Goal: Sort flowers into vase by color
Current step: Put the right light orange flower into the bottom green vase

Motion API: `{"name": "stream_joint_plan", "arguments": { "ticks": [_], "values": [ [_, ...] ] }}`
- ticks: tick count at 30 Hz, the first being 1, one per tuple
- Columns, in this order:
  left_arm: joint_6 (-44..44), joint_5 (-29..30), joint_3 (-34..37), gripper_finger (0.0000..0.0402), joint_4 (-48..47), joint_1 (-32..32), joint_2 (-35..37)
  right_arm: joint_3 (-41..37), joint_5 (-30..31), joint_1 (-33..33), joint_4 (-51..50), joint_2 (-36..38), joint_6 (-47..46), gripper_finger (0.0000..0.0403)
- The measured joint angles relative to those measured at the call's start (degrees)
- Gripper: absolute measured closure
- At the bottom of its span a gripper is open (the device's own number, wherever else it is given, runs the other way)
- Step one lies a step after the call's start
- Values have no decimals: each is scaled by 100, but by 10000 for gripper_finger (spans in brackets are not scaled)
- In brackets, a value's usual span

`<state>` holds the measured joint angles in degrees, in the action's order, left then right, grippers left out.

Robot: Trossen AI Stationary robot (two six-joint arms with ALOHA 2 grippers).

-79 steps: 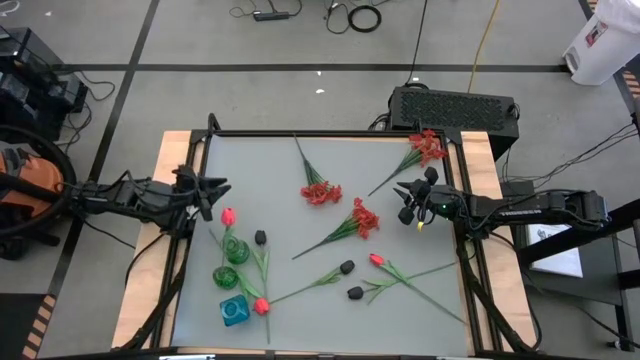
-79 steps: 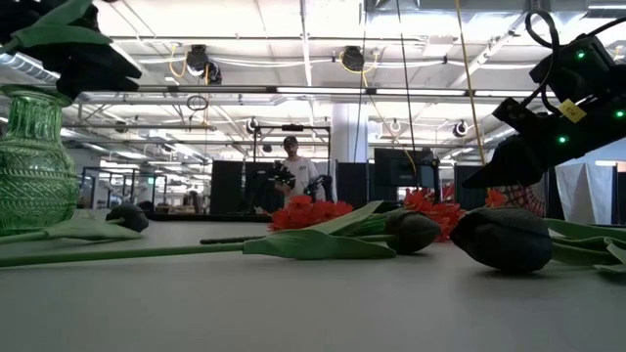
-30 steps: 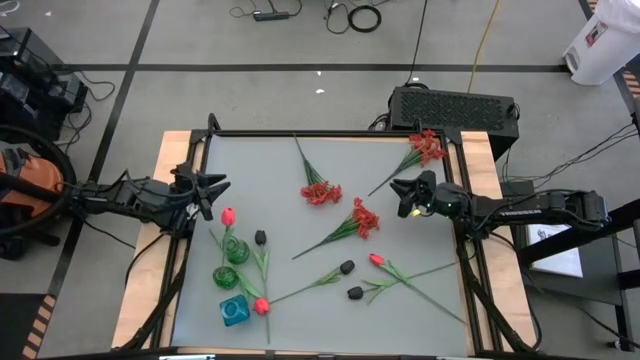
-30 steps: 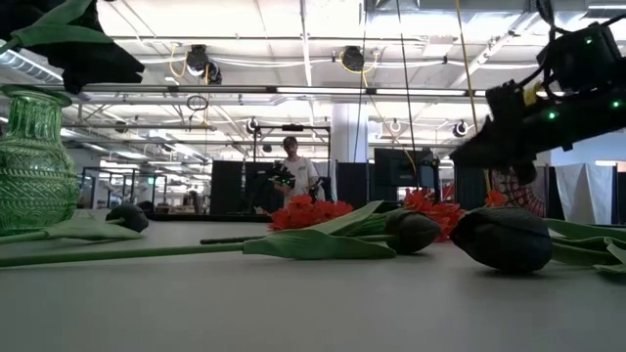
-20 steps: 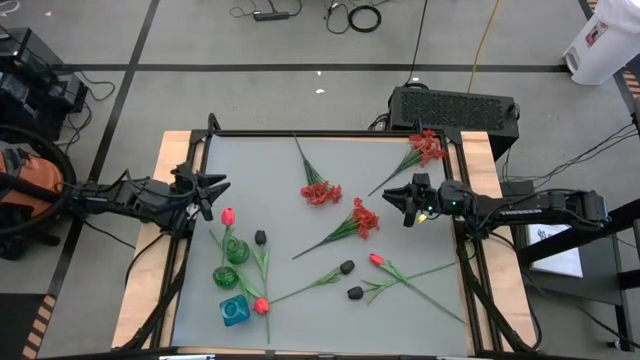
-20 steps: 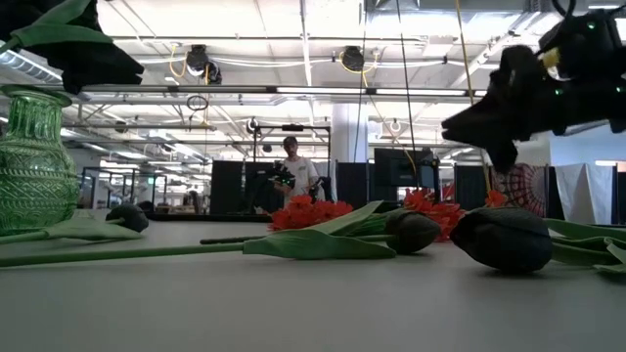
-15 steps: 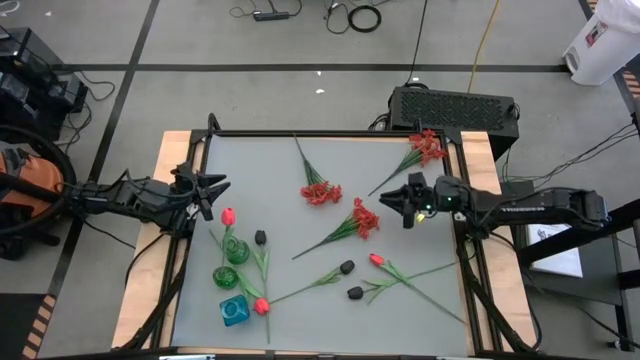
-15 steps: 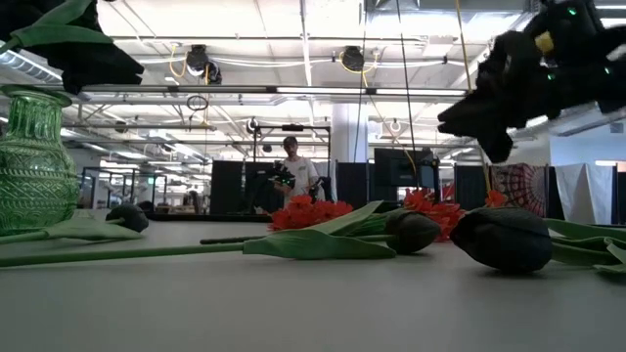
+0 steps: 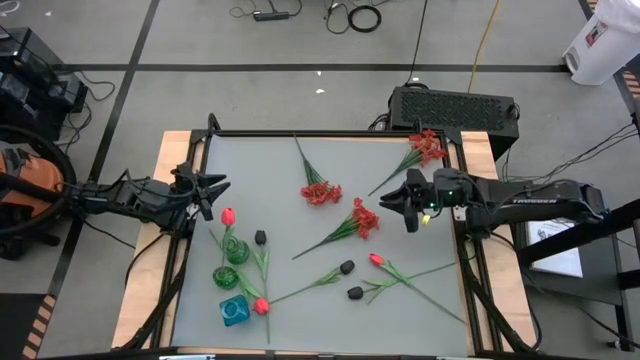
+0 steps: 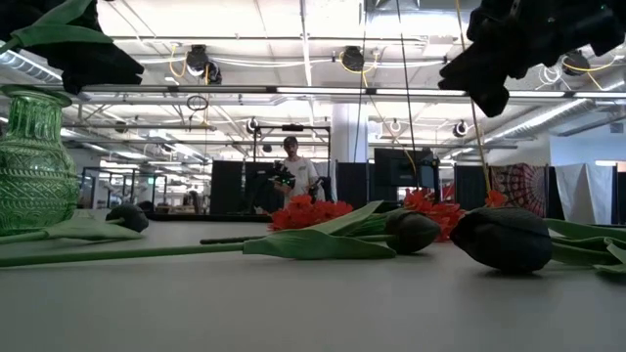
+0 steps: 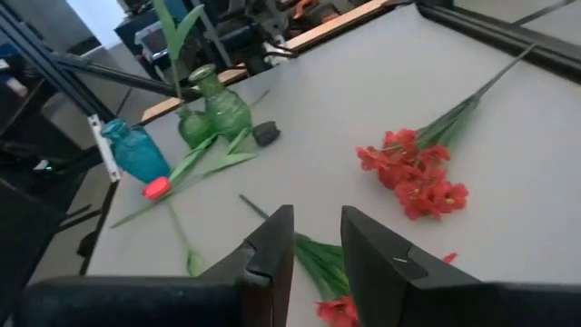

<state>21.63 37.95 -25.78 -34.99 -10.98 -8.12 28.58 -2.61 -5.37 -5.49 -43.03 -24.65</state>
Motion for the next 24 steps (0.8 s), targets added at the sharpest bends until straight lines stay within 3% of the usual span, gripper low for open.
{"name": "stream_joint_plan", "arguments": {
  "ticks": [16,24],
  "values": [
    [0,0,2,256,0,1,0,0,0,1325,-1377,-2,-1664,316],
    [1,0,2,256,1,0,0,0,0,1978,-1456,-156,-2386,316]
  ]
}}
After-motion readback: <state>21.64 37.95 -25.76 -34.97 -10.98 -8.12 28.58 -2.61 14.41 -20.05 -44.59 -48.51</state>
